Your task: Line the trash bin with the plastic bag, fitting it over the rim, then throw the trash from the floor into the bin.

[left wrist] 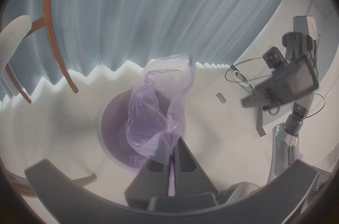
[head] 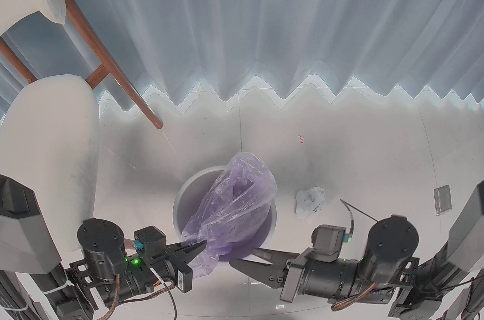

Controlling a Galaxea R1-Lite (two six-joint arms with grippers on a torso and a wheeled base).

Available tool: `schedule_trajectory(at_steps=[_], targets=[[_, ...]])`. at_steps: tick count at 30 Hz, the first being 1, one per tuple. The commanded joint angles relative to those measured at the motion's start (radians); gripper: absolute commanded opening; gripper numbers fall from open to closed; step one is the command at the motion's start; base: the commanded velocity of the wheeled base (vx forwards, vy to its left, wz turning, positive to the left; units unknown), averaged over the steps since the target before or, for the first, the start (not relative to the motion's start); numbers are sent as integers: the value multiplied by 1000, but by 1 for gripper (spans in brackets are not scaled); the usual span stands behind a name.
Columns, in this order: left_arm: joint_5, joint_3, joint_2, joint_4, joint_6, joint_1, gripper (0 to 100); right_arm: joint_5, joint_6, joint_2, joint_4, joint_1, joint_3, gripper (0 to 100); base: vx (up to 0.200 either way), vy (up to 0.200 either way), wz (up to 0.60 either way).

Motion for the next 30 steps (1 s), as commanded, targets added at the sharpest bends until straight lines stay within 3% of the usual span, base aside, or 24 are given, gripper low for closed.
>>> schedule_trajectory(at_steps=[1, 8, 14, 30], targets=[[-16, 15, 8, -1, 12, -16, 0, 14, 37, -170, 159, -98, -94, 100, 0, 0, 0], [-88, 18, 16, -3, 13, -63, 0, 14, 100, -262, 452, -167, -215, 100, 0, 0, 0], [-105, 40, 22, -3, 42, -92, 0, 10, 96, -248, 648, -246, -288, 100, 0, 0, 0], [-105, 66, 48, -3, 61, -118, 0, 8, 62, -90, 706, -268, -296, 100, 0, 0, 0]])
